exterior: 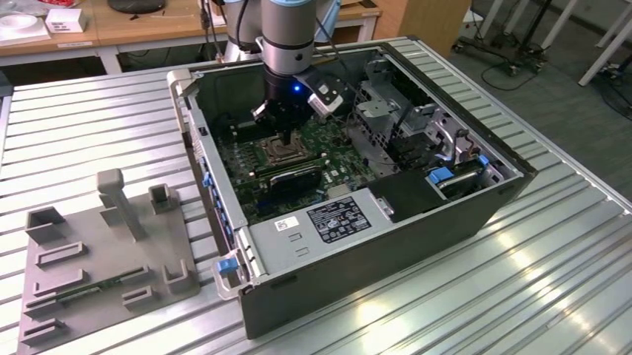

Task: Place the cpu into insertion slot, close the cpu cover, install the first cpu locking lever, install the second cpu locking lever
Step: 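Install the second cpu locking lever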

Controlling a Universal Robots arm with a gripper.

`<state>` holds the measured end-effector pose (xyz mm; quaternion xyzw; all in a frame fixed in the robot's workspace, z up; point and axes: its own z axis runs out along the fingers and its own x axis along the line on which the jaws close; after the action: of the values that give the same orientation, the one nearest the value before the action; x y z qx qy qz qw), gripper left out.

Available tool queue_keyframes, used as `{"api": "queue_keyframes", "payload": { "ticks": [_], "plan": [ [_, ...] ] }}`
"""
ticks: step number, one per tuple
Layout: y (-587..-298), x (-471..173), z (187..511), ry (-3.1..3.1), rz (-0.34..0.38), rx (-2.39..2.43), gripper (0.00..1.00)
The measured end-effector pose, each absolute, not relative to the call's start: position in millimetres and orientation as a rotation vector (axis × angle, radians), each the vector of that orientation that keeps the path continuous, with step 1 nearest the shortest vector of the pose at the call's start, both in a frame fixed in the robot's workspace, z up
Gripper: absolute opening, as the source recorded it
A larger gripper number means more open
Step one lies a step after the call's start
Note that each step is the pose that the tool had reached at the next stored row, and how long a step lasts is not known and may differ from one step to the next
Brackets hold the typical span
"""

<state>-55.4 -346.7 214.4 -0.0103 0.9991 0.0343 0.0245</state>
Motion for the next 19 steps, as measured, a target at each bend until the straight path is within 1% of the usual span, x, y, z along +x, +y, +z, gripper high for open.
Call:
{"api": "queue_keyframes", "payload": {
  "ticks": [19],
  "plan": [
    [-347, -55, 226, 3.091, 0.106, -0.032, 0.11]
  ]
}}
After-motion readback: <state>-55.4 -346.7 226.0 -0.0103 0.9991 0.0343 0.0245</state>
